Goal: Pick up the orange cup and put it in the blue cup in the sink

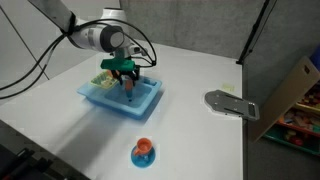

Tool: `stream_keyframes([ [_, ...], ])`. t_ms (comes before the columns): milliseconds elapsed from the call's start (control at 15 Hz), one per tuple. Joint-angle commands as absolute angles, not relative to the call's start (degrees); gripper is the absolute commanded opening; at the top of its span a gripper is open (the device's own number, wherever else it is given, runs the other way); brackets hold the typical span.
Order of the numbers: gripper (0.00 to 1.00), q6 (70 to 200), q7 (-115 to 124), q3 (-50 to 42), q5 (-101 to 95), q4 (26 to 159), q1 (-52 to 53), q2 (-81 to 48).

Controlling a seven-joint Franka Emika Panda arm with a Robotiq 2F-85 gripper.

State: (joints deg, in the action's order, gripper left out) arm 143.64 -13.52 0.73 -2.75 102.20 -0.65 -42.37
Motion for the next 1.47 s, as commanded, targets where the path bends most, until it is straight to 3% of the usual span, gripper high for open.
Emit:
stream_keyframes([
  [0,1.0,142.6,-11.7,0.3,-4.3,102.1,-0.3,-41.9],
  [667,1.0,140.8,-5.8,-2.8,-5.2,108.2,1.1,-33.9],
  [1400,1.0,126.4,2.1,-4.4,-6.8,116.1,0.8,-19.7],
])
